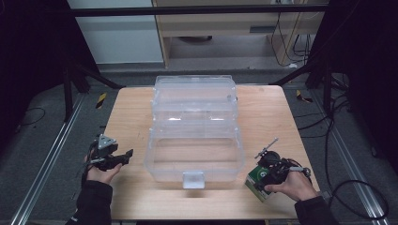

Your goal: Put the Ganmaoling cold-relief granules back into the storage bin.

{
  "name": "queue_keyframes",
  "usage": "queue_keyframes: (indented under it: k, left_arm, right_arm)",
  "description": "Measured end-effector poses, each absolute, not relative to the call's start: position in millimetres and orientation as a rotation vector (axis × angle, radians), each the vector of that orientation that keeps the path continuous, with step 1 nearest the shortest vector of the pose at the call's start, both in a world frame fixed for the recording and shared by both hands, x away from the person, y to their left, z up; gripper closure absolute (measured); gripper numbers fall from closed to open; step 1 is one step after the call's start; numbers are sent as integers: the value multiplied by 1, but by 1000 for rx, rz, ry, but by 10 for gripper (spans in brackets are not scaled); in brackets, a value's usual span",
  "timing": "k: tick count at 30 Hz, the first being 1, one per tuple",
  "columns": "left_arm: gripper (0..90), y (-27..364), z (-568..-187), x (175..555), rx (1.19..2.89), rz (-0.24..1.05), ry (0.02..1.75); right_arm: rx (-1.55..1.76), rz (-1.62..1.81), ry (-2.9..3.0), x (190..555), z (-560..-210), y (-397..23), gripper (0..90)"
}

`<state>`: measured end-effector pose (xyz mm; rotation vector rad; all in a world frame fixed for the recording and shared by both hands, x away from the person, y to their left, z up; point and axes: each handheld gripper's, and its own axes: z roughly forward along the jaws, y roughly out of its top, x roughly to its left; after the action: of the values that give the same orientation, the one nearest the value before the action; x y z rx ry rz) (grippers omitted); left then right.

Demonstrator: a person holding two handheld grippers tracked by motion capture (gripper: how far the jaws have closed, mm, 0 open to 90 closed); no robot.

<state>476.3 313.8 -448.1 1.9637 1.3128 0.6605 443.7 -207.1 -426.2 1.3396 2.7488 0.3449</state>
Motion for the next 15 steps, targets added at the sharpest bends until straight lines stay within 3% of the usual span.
queue_keyframes:
  k: [15]
  left_arm:
    - [314, 314, -448, 476, 1970, 659, 1309]
  right_arm:
    - [1360, 282, 2764, 448, -426, -203, 168]
